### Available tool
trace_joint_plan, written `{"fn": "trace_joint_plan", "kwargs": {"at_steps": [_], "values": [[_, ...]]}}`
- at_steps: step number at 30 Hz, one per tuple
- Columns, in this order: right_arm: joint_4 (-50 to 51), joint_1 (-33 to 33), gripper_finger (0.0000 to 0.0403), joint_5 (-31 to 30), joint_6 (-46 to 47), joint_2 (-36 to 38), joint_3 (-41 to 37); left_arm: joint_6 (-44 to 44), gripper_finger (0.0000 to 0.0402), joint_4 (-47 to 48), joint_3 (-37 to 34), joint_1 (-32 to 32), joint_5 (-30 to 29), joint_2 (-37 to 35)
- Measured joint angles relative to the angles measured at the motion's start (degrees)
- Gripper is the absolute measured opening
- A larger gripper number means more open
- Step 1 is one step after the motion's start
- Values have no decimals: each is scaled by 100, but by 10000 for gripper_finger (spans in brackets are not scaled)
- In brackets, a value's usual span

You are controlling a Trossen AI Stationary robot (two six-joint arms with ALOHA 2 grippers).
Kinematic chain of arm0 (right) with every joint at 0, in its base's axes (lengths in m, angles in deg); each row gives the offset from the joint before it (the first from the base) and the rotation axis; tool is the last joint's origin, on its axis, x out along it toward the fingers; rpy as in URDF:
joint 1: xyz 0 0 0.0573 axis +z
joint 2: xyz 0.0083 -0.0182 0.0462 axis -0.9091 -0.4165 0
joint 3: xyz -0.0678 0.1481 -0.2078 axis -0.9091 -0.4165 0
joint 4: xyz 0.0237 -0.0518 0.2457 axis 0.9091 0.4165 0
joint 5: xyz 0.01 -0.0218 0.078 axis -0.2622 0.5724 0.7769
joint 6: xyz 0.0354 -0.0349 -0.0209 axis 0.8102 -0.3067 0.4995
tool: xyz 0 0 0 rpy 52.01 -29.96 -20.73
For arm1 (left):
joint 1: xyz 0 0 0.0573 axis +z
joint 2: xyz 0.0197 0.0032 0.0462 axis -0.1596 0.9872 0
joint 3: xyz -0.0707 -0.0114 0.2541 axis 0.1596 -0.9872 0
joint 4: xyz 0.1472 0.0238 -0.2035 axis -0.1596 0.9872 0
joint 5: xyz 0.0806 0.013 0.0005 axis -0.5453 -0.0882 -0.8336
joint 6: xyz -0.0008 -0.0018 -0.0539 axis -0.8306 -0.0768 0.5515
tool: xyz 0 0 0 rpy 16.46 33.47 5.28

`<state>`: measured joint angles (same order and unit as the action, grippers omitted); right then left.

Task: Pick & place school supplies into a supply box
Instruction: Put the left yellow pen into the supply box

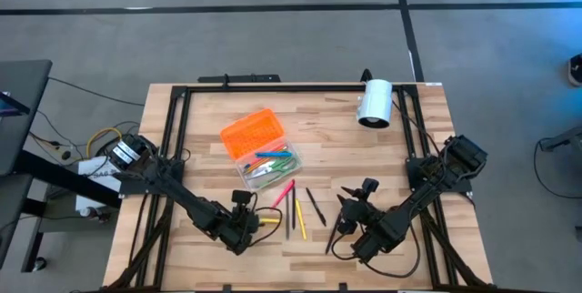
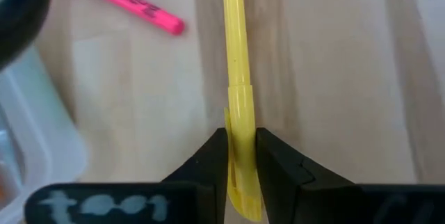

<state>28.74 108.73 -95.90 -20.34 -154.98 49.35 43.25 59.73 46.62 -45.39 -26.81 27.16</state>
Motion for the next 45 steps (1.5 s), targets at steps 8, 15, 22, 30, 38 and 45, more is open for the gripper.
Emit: {"fn": "trace_joint_plan", "kwargs": {"at_steps": [8, 15, 22, 30, 38, 45], "values": [[-1, 1, 122, 0, 6, 0, 0, 2, 50, -55, 6, -28, -321, -58], [-14, 1, 122, 0, 9, 0, 0, 0, 49, -61, 13, -55, -578, -289], [-21, 1, 122, 0, 9, 0, 0, -49, 49, -65, 19, -83, -1185, -544], [-53, 1, 122, 0, 9, 0, 0, -66, 49, -8, 24, 218, -2136, -623], [-118, 10, 122, 4, 11, 0, 0, -227, 49, 53, 24, 1038, -2343, -623], [-123, 14, 122, 11, 11, 0, 0, -614, 49, 75, 24, 1667, -2033, -621]]}}
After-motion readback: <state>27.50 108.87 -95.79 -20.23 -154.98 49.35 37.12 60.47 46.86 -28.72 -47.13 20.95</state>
